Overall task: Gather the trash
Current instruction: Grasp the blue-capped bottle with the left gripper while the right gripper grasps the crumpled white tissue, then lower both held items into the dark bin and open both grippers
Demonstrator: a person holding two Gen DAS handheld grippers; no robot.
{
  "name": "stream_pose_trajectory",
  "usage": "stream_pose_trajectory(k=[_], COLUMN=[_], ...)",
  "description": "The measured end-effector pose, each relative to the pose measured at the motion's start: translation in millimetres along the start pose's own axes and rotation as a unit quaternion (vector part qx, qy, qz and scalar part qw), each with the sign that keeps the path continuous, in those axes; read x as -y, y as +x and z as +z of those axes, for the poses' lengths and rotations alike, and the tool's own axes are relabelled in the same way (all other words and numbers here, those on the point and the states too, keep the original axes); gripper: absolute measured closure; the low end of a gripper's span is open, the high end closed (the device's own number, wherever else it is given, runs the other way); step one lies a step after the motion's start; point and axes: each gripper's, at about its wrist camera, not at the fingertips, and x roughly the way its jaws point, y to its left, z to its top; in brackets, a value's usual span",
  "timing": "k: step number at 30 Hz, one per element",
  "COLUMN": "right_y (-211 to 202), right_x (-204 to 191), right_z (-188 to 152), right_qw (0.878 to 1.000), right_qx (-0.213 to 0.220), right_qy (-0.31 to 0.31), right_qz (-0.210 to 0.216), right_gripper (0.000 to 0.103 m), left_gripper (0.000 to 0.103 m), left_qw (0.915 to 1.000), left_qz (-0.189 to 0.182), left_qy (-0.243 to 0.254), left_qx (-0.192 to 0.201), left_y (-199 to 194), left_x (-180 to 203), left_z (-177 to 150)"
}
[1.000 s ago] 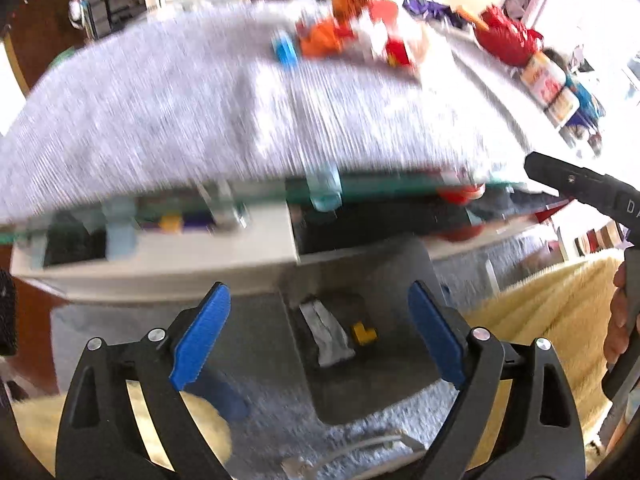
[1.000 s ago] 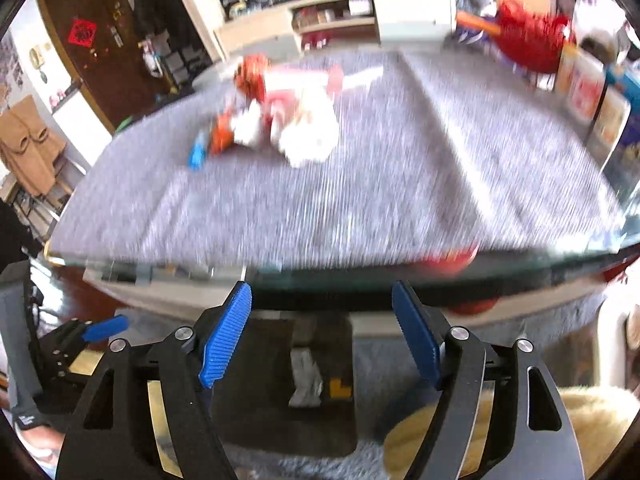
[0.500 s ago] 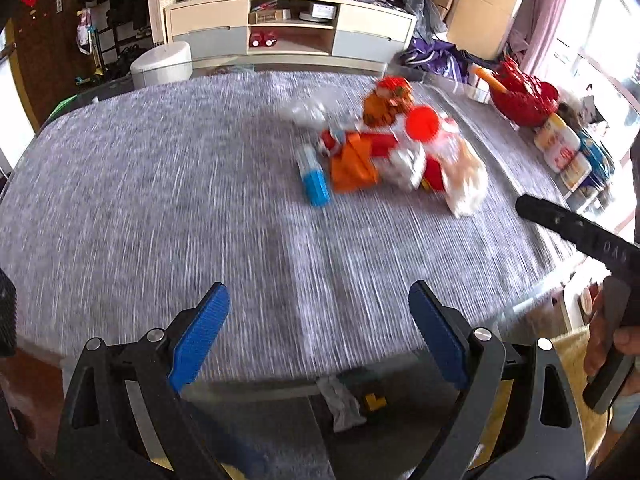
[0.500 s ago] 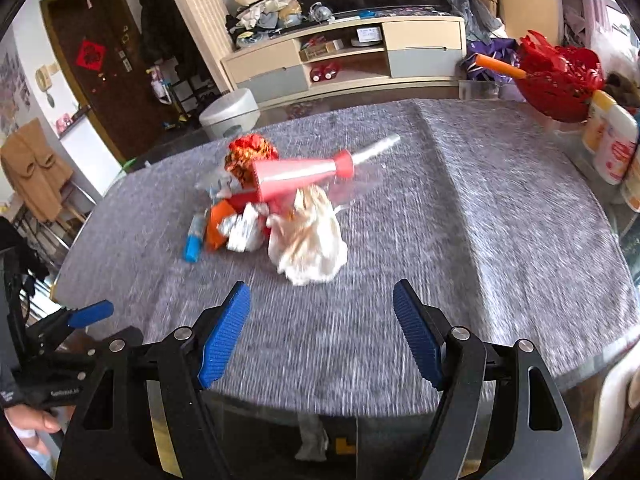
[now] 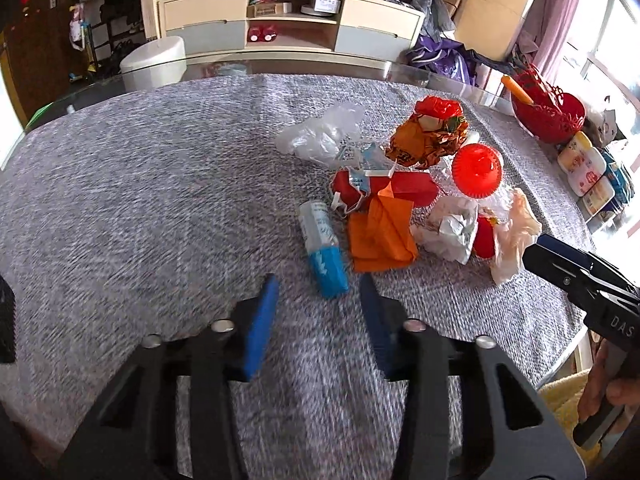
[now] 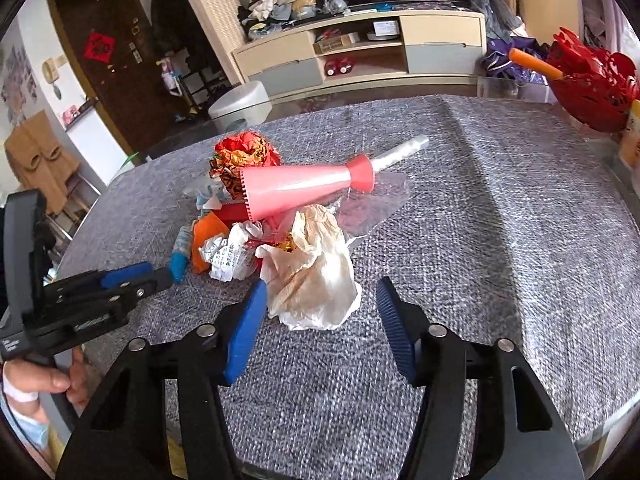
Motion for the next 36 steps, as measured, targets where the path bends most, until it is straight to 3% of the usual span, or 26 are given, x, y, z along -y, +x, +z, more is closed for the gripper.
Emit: stream_pose_trajectory(k=[4, 6, 12, 17, 25, 31, 36], right_y=[8.5, 9.7, -0.8, -20.3, -61.5, -89.4, -102.8], right_x=[0.0, -0.6, -5.2, -13.0, -30.7, -33.2, -34.9], right_z=[0.8, -0.1, -2.5, -5.4, -18.8, -39.9, -61.6], right_qw=[1.0, 1.0, 1.0, 0.999, 0.999, 0.999, 0.999], right_qx=[-0.009, -0.012, -0.01, -0.002, 0.014, 0.021, 0.011], right_qy=[0.0, -0.002, -0.007, -0.013, -0.026, -0.022, -0.025], right_qz=[0.01, 0.014, 0.025, 0.033, 0.015, 0.017, 0.017], right_gripper=[0.056, 0.065, 0.088, 0.092, 0.093, 0.093, 0.093], left_gripper=[0.08, 0.088, 0.089, 0.089, 0.089, 0.089, 0.089], left_qw=[1.0, 1.0, 0.9998, 0.9997, 0.999, 0.9977, 0.9974], left_qz=[-0.001, 0.004, 0.009, 0.015, 0.007, -0.011, -0.024], left_qy=[0.006, 0.009, 0.015, 0.019, 0.027, 0.04, 0.052], left_qx=[-0.003, -0.003, -0.004, 0.003, 0.034, 0.054, 0.044], left_y=[9.4, 12.6, 10.4, -5.4, -65.5, -110.6, -126.3], left_x=[3.4, 4.3, 6.3, 10.7, 25.5, 45.0, 58.9], left_z=[3.1, 4.7, 2.5, -3.1, -23.1, -55.5, -90.9])
